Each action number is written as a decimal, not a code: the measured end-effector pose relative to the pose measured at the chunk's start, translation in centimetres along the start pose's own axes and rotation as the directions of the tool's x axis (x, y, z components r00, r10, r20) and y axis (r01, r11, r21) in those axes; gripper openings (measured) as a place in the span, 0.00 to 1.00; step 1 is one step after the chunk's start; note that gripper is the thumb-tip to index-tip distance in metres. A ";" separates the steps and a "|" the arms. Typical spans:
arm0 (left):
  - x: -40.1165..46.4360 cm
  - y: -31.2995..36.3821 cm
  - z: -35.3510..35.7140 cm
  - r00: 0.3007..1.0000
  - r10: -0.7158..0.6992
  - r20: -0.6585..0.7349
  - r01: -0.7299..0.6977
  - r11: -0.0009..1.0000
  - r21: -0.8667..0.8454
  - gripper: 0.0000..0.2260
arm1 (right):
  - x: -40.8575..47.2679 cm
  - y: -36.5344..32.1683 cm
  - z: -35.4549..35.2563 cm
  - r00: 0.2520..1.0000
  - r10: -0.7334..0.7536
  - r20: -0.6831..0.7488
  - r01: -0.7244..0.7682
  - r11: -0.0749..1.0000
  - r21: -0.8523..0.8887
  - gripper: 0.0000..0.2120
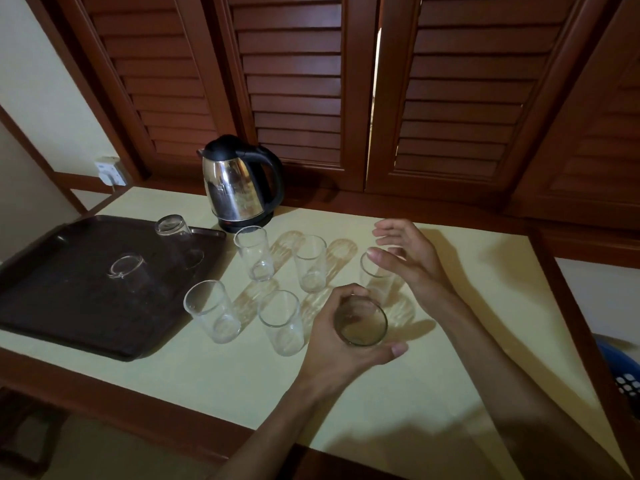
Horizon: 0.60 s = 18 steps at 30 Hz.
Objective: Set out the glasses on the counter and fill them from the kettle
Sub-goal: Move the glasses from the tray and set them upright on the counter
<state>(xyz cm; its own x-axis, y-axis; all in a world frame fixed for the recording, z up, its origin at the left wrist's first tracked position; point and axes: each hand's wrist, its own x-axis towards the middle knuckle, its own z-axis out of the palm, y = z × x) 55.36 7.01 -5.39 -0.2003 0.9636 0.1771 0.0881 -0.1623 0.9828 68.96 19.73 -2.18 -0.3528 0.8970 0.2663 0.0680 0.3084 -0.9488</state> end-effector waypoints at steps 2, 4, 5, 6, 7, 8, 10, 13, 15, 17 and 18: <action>0.1 0.6 -0.2 0.999 0.032 0.012 -0.032 0.999 0.020 0.32 | -0.1 -0.9 0.2 1.000 -0.025 -0.014 0.024 0.999 -0.035 0.27; 0.0 1.1 -0.5 0.999 0.050 0.016 -0.051 0.998 0.041 0.34 | -0.2 -1.7 0.6 0.999 -0.044 -0.026 0.041 0.996 -0.082 0.27; -0.1 1.3 -0.7 0.998 0.057 0.020 -0.058 0.997 0.046 0.34 | -0.1 -2.1 0.8 0.998 -0.053 -0.033 0.050 0.993 -0.103 0.28; -0.1 1.7 -0.9 0.998 0.061 0.026 -0.062 0.997 0.044 0.35 | -0.1 -2.6 1.0 0.997 -0.066 -0.038 0.061 0.991 -0.121 0.27; -0.2 2.3 -1.2 0.997 0.069 0.038 -0.070 0.997 0.042 0.35 | 0.0 -3.2 1.3 0.996 -0.079 -0.043 0.072 0.988 -0.139 0.27; -0.1 3.0 -1.5 0.995 0.088 0.049 -0.090 0.995 0.045 0.34 | 0.2 -3.8 1.5 0.995 -0.093 -0.047 0.085 0.984 -0.156 0.26; 0.0 4.3 -2.6 0.987 0.145 0.070 -0.149 0.987 0.064 0.34 | 0.5 -5.1 2.2 0.991 -0.125 -0.055 0.113 0.977 -0.180 0.25; 0.8 6.6 -5.1 0.971 0.228 0.070 -0.234 0.967 0.098 0.33 | 1.4 -6.9 3.7 0.988 -0.148 -0.054 0.135 0.971 -0.195 0.24; 1.5 7.7 -7.2 0.958 0.281 0.063 -0.287 0.950 0.123 0.32 | 2.3 -7.9 5.2 0.987 -0.159 -0.038 0.148 0.967 -0.207 0.23; 2.3 8.8 -9.7 0.946 0.321 0.051 -0.325 0.934 0.145 0.31 | 3.3 -8.8 7.1 0.986 -0.165 -0.024 0.156 0.964 -0.216 0.22; 2.8 9.2 -11.0 0.939 0.340 0.043 -0.342 0.926 0.158 0.30 | 3.8 -9.1 8.2 0.986 -0.167 -0.015 0.160 0.962 -0.220 0.21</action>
<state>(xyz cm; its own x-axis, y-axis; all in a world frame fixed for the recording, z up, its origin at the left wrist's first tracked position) 44.88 5.92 4.74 -0.1162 0.8592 0.4982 0.3046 -0.4466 0.8413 59.39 17.74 6.12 -0.3451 0.8376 0.4235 0.2143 0.5096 -0.8333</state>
